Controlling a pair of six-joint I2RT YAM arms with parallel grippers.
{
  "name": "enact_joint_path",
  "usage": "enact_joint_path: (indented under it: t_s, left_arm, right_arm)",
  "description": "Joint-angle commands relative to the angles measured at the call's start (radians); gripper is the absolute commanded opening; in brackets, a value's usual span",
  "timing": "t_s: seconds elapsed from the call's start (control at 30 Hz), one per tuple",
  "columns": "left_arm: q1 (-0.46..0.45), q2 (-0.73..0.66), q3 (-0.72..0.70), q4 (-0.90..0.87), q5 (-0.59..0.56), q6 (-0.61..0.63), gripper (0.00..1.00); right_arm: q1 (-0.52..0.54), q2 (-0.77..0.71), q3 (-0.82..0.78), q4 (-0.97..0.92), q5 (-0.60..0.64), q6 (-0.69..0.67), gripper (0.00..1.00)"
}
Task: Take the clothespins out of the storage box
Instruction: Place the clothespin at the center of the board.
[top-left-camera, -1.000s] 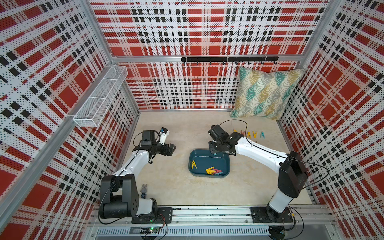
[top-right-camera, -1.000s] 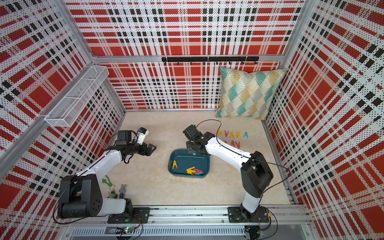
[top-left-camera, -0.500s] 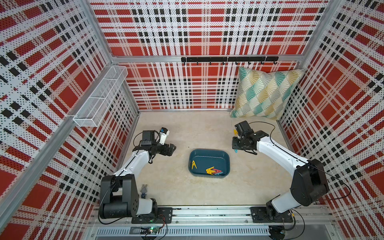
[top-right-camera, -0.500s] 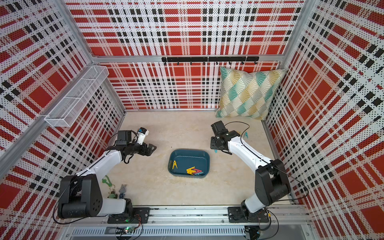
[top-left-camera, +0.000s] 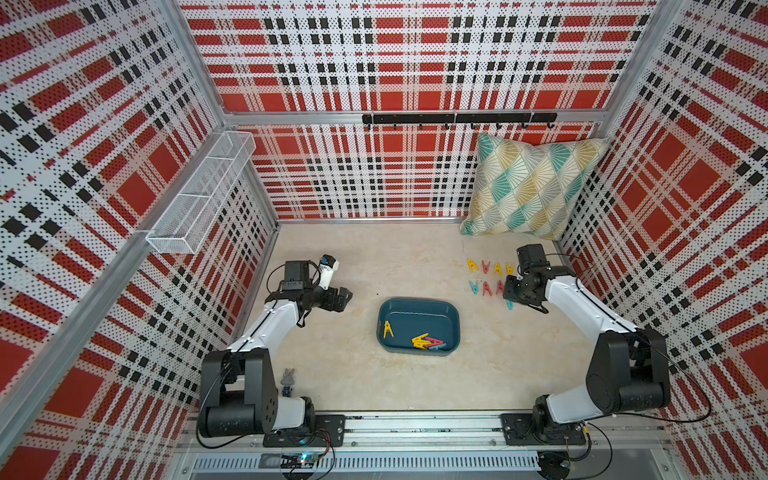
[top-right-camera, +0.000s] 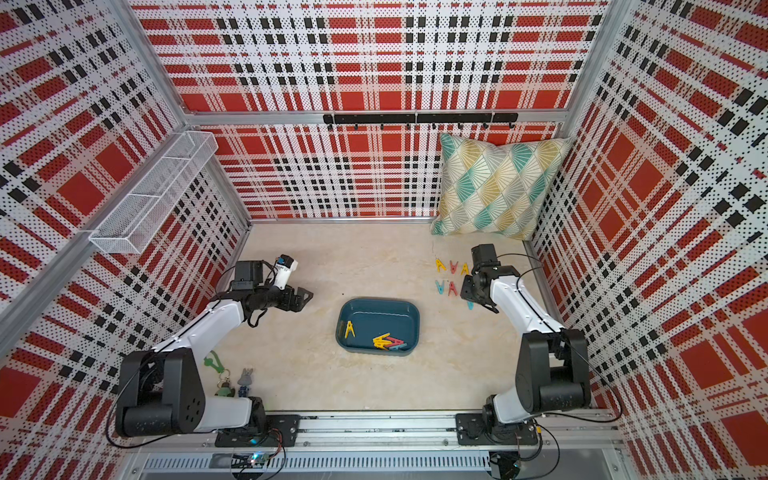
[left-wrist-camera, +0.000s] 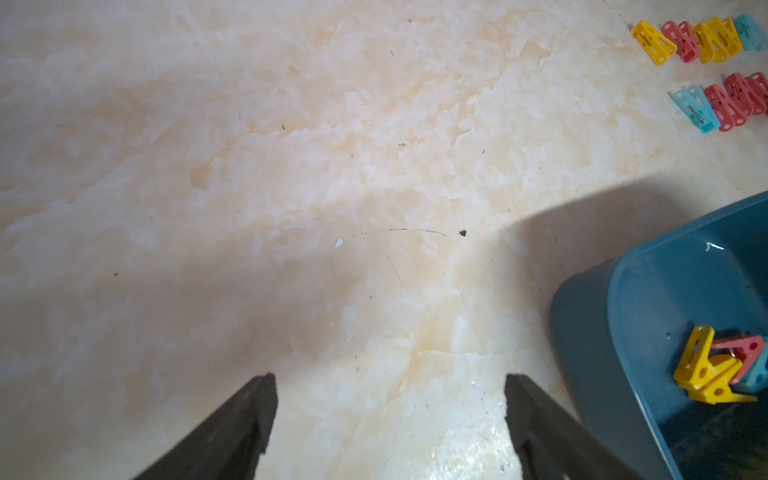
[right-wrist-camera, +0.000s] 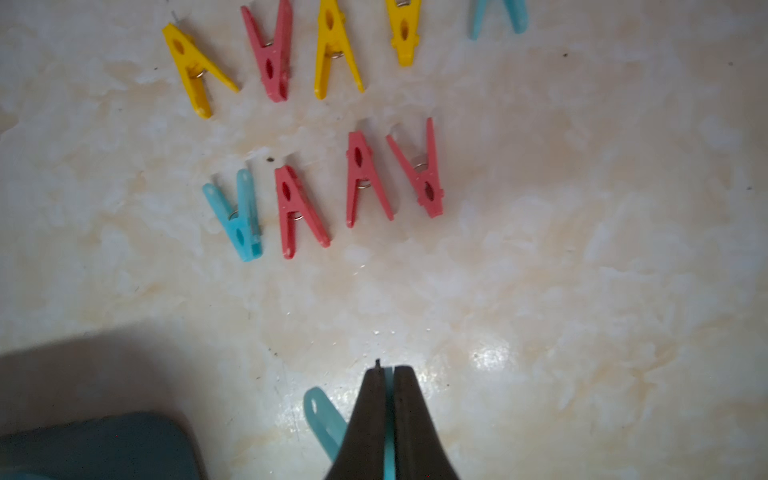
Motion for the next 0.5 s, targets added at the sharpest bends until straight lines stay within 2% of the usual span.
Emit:
enact_joint_path:
  t_s: [0.0, 0.23, 0.47]
  left_arm:
    - [0.009, -0.016, -0.005, 0.007, 0.011, 0.003, 0.91]
    - [0.009, -0.016, -0.006, 0.007, 0.009, 0.002, 0.91]
    - [0.009, -0.016, -0.006, 0.007, 0.011, 0.003, 0.91]
  right_arm:
    - [-0.040, -0.006, 0.020, -0.031, 0.047, -0.044, 0.00]
    - [-0.160, 0.075, 0.041, 0.007, 0.007, -0.077, 0.00]
    - [-0.217, 0.226, 0.119, 0.036, -0.007, -0.091, 0.00]
